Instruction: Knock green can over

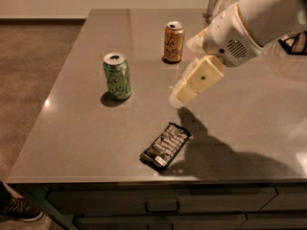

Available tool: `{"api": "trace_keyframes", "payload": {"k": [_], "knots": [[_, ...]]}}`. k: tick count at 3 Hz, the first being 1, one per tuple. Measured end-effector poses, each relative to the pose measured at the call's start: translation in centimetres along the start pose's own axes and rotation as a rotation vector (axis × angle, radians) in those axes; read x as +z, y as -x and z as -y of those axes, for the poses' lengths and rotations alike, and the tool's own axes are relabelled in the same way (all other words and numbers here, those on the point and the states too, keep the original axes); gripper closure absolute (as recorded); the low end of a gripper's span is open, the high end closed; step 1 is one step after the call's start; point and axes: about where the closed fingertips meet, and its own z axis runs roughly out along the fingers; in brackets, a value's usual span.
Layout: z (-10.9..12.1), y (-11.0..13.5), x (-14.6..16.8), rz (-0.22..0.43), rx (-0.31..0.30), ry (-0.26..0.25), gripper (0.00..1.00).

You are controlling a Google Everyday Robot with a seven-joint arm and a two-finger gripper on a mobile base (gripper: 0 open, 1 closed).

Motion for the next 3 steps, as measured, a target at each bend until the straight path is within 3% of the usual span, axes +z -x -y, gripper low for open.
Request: {"api": "trace_keyframes", "payload": {"k": [3], "knots": [[4.6, 6.3, 11.9, 0.109, 0.159, -0.093, 0.00]]}}
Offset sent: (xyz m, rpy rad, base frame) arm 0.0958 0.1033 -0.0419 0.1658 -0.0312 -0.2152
